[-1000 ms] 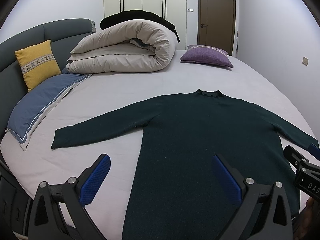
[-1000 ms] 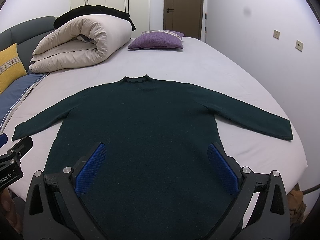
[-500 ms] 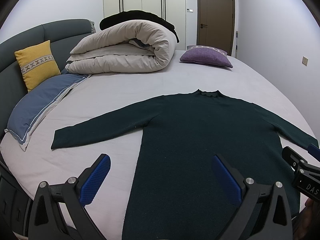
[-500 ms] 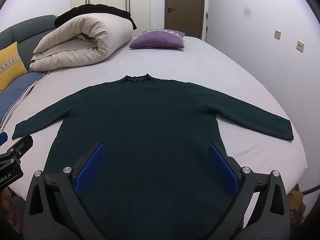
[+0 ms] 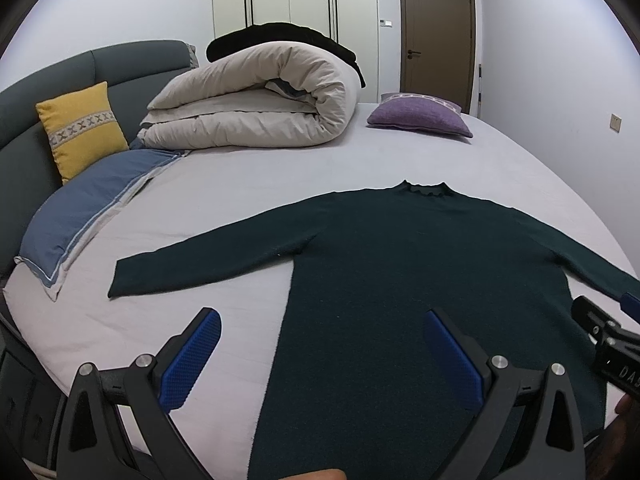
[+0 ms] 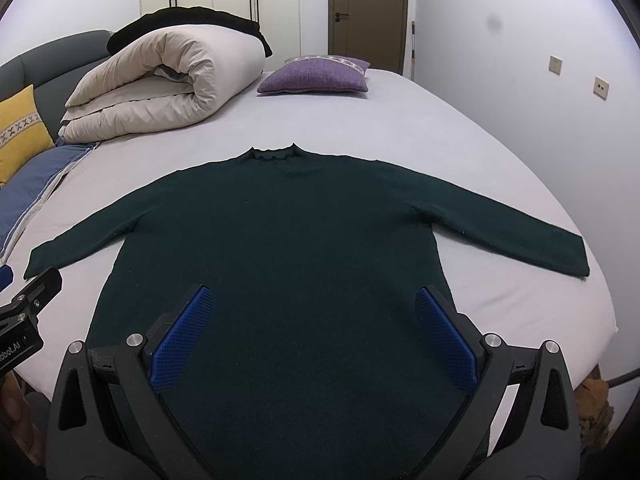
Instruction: Fold small clothes
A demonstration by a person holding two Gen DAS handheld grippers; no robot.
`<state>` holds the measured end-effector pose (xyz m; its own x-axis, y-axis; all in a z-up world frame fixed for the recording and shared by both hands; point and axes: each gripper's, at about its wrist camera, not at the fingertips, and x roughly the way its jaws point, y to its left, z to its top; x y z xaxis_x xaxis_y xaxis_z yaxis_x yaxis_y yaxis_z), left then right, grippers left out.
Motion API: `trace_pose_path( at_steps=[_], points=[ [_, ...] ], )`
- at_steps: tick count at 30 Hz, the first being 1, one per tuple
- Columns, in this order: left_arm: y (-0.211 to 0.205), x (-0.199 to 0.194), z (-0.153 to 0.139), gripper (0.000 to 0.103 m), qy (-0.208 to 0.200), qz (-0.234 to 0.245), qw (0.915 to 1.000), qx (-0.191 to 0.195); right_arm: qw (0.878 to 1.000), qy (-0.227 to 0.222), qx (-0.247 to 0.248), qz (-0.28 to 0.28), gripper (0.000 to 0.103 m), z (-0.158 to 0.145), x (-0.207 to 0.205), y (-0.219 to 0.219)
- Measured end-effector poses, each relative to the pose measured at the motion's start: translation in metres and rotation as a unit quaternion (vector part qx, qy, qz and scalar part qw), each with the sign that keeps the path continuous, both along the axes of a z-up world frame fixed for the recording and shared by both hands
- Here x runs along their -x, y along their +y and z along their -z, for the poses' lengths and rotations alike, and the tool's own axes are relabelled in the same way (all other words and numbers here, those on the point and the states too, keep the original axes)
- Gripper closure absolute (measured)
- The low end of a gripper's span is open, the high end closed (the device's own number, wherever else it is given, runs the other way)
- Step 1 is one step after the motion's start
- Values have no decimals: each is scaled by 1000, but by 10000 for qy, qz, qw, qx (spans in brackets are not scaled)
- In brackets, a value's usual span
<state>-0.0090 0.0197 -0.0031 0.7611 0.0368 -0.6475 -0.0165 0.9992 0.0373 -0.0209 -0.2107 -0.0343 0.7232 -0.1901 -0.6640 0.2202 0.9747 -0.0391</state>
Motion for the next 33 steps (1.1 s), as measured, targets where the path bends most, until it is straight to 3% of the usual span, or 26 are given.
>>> trace_pose_path(
  at_steps=[6,9,11,14,16,19,23,27,30,33],
  points=[
    [-16,2,8,0,-334,-76,9963,-793,9991,-34,-291,302,0,7,-2,-52],
    [-31,2,15,0,-585,-43,9878,-1440,9941,-172,-785,733,0,14,7,-116],
    [-46,0,20,0,-786,-33,9763,-2017,9852,-342,-1214,1159,0,20,20,-170],
    [-70,-4,28,0,-1382,-150,9369,-3208,9584,-667,-1803,2111,0,34,47,-258],
    [-79,-10,28,0,-1695,-321,9153,-3641,9298,-911,-2342,2690,1,48,69,-316],
    [-86,-20,22,0,-2060,-491,8976,-3865,8891,-1122,-3028,3244,3,73,95,-389],
    [-95,-33,14,0,-2556,-556,8767,-4038,8529,-1286,-3527,3628,10,103,116,-449],
    [-108,-44,19,0,-2730,-286,8632,-4237,8630,-1486,-3488,3339,14,106,109,-470],
    [-117,-52,21,0,-2667,-124,8677,-4193,8685,-1437,-3557,3138,25,108,93,-473],
    [-118,-58,25,0,-2669,-109,8663,-4221,8786,-1337,-3479,2985,45,108,75,-490]
  ],
)
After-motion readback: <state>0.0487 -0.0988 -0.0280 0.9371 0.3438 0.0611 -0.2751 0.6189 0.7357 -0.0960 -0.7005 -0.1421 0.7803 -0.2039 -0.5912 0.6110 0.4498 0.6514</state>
